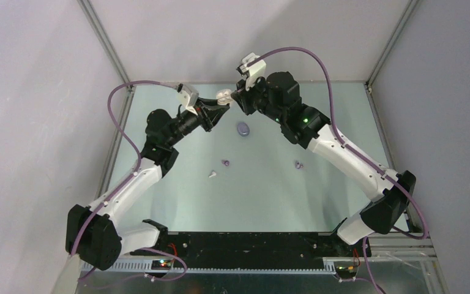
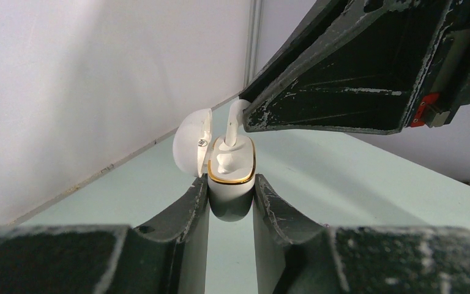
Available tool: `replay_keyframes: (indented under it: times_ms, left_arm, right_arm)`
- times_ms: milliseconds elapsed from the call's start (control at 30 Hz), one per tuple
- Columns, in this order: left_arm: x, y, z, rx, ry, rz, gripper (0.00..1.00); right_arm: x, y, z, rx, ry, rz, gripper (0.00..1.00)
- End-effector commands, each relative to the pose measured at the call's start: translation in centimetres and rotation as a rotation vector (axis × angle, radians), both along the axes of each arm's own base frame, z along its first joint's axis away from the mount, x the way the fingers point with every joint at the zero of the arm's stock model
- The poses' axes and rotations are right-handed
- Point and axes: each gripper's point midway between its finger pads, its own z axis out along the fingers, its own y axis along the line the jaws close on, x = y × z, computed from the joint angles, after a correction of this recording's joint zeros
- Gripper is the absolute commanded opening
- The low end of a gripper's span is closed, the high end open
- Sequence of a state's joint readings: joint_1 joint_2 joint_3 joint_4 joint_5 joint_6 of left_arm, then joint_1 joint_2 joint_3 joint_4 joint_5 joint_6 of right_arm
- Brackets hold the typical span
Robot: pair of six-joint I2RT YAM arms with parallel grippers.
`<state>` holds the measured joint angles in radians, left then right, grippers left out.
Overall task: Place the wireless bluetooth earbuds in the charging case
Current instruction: Insert the right earbud into the right side groove of the charging case.
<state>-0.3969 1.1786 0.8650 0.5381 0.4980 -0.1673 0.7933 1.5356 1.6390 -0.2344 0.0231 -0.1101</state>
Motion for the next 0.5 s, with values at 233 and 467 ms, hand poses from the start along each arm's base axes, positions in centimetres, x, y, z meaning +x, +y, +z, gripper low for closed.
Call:
replay_keyframes:
  times_ms: [233,467]
  left_arm:
    - [-0.3,0.3,4.1,-0.063,-0.136,0.023,0.0]
    - [-0.4,0.1,3.9,-0.055,-0.139,0.004,0.0]
  right_arm:
    - [-1.3,0.9,-0.1,0.012,0.052,0.128,0.33]
    - [-2.7,1.1,0.6,0.027,0.047,0.241,0.46]
